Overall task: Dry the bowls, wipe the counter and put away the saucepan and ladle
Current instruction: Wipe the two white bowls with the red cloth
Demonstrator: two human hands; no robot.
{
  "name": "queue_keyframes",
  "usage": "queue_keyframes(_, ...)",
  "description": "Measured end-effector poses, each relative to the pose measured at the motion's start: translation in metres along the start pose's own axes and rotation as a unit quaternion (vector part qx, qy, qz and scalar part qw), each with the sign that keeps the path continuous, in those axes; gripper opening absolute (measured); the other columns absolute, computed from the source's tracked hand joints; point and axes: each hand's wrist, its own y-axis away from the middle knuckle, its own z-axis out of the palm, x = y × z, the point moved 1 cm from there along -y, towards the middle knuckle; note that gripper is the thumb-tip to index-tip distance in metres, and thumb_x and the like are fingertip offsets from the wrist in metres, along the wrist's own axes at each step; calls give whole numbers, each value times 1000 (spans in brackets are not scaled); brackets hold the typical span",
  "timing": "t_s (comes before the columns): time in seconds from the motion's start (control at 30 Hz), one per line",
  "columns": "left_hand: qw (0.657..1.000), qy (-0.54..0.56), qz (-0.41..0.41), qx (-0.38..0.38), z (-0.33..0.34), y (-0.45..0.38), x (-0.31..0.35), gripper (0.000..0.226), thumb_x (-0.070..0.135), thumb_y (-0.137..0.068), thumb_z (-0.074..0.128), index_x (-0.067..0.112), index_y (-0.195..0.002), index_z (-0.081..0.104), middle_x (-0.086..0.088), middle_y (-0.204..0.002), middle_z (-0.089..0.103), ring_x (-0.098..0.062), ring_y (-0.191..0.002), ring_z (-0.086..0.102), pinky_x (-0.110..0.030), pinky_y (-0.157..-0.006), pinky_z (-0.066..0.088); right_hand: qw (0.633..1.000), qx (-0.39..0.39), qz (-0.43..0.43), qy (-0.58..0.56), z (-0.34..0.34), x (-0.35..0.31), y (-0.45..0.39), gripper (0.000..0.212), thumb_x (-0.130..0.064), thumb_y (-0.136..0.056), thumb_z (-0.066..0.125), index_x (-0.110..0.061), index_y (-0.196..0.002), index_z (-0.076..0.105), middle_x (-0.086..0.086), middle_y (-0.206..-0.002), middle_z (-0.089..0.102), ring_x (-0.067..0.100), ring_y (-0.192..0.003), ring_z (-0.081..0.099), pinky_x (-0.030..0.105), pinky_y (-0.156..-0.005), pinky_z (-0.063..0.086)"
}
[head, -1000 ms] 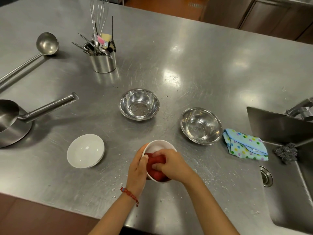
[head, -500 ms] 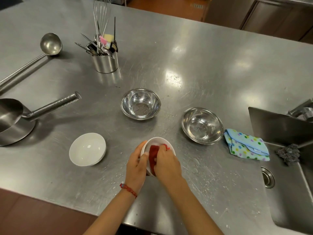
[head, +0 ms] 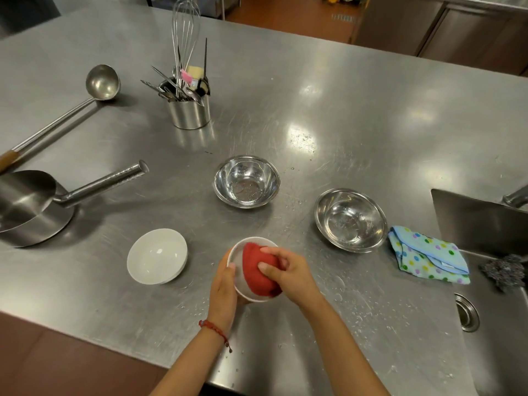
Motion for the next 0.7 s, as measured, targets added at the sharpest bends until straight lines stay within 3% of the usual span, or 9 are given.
queue_keyframes(0.07,999,18,-27,14,-4,-7,3,30,42,-73,51,42,-100,65,-3,-111,64,-26,-99,62,-38,-58,55,997,49,-9,-61,-5,-3,-3,32,4,-78,66,-14,-105,61,10,-108,64,19,-98,59,23,-82,52)
queue_keyframes(0.17,997,24,-52,56,-2,-21,13,23,44,-78,48,46,-95,63,0,-109,63,-24,-93,63,-39,-50,54,988,98,-17,-119,-16,-8,-9,35,6,-80,62,-1,-114,59,13,-111,62,20,-97,59,14,-73,53)
queue_keyframes(0.3,992,32,-67,106,-2,-45,21,23,32,-92,37,42,-90,57,-2,-106,57,-21,-86,59,-38,-44,54,986,111,-17,-122,-22,-11,-13,38,5,-81,62,0,-118,57,16,-117,62,25,-105,59,33,-89,51)
queue_keyframes(0.43,989,34,-52,133,-5,-58,22,20,28,-94,36,31,-108,51,-5,-111,51,-25,-90,56,-33,-41,55,982,123,-8,-142,-19,-7,-18,39,6,-80,62,-1,-118,57,19,-119,61,25,-105,58,41,-96,48)
queue_keyframes(0.57,987,-5,-40,158,-8,-68,20,32,29,-96,34,24,-124,47,-6,-117,50,-28,-99,53,-29,-40,55,977,131,-2,-169,-18,-1,-26,39,6,-80,62,-3,-118,56,18,-120,60,24,-107,58,37,-94,49)
queue_keyframes(0.7,983,-62,-12,172,-8,-74,23,35,29,-96,34,24,-128,48,-4,-116,51,-27,-100,53,-25,-40,55,975,130,-12,-181,-19,4,-30,37,4,-79,64,-12,-112,59,13,-115,62,19,-100,60,18,-78,55)
